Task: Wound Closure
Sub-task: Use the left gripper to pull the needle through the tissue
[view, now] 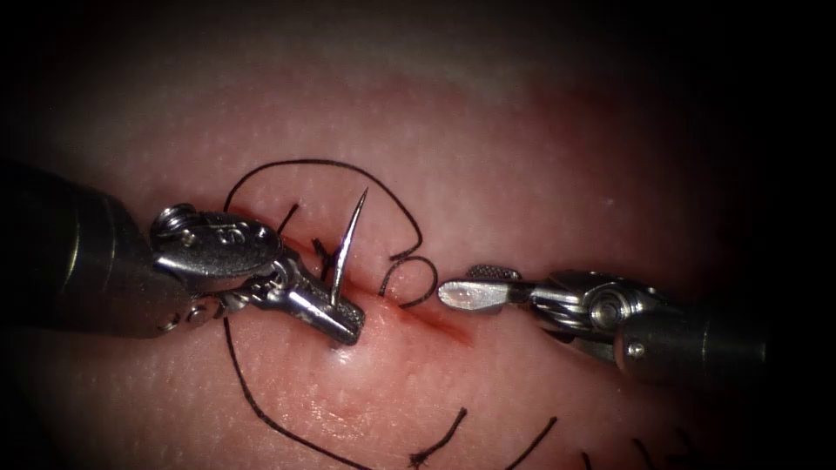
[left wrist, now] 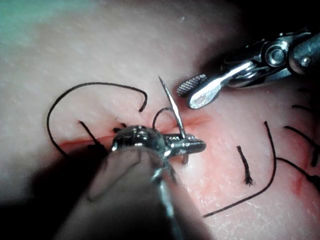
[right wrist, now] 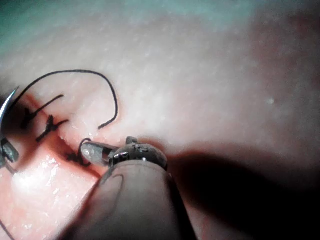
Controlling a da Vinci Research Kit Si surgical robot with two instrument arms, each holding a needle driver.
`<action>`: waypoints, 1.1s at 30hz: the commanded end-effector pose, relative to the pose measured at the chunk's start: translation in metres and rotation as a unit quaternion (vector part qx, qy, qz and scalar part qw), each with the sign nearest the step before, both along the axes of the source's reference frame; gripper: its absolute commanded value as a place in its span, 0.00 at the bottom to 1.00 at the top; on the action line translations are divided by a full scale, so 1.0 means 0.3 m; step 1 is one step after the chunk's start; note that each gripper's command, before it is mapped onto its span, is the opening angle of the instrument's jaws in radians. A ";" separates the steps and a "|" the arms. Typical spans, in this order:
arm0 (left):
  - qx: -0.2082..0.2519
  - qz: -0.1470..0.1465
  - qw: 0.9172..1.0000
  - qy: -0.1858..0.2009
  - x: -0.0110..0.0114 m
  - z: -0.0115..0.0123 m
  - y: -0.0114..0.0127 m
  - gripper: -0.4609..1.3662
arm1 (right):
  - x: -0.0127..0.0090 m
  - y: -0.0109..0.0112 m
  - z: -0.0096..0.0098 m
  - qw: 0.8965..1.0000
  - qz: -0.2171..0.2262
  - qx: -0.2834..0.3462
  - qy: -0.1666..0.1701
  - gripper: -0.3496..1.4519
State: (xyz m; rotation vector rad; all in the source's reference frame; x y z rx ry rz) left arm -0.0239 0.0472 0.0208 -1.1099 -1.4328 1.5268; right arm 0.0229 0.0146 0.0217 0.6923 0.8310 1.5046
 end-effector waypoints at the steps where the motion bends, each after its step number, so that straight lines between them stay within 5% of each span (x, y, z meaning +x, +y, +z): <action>1: 0.025 0.006 1.000 -0.004 -0.0004 -0.0006 0.0011 0.06 | 0.0001 0.0000 0.0001 1.000 0.000 0.000 0.000 0.61; 6: 0.069 0.006 0.997 -0.019 0.0013 -0.0041 0.0038 0.06 | 0.0009 -0.0007 0.0003 1.000 -0.001 0.000 0.002 0.61; 22: 0.036 -0.021 0.999 -0.026 0.0098 -0.0187 0.0173 0.06 | 0.0023 -0.0010 0.0011 1.000 -0.004 0.002 0.006 0.57; 29: -0.103 -0.066 0.992 -0.037 0.0122 -0.0257 0.0208 0.06 | 0.0034 -0.0008 0.0016 1.000 -0.005 0.002 0.008 0.57; 33: -0.203 -0.085 0.974 -0.051 0.0130 -0.0301 0.0188 0.06 | 0.0039 -0.0005 0.0000 1.000 -0.009 -0.007 0.010 0.61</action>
